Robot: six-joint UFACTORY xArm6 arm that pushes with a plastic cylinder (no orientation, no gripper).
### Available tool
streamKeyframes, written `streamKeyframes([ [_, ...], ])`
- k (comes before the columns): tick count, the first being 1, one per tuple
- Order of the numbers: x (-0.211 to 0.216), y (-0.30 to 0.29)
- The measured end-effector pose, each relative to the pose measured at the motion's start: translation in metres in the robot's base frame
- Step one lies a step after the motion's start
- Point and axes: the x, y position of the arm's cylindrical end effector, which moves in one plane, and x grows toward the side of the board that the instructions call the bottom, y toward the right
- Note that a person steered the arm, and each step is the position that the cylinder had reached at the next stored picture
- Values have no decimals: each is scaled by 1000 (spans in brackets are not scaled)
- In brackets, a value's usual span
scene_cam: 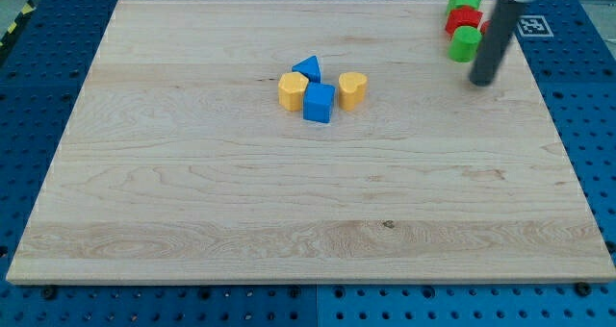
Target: Separate green star from group of blocks
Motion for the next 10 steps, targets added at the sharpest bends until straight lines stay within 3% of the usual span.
streamKeyframes([
  [1,-16,68],
  [2,-37,100],
  [3,-86,95],
  [4,-153,50],
  [5,-191,16],
  [9,-156,-6],
  [10,-150,-34],
])
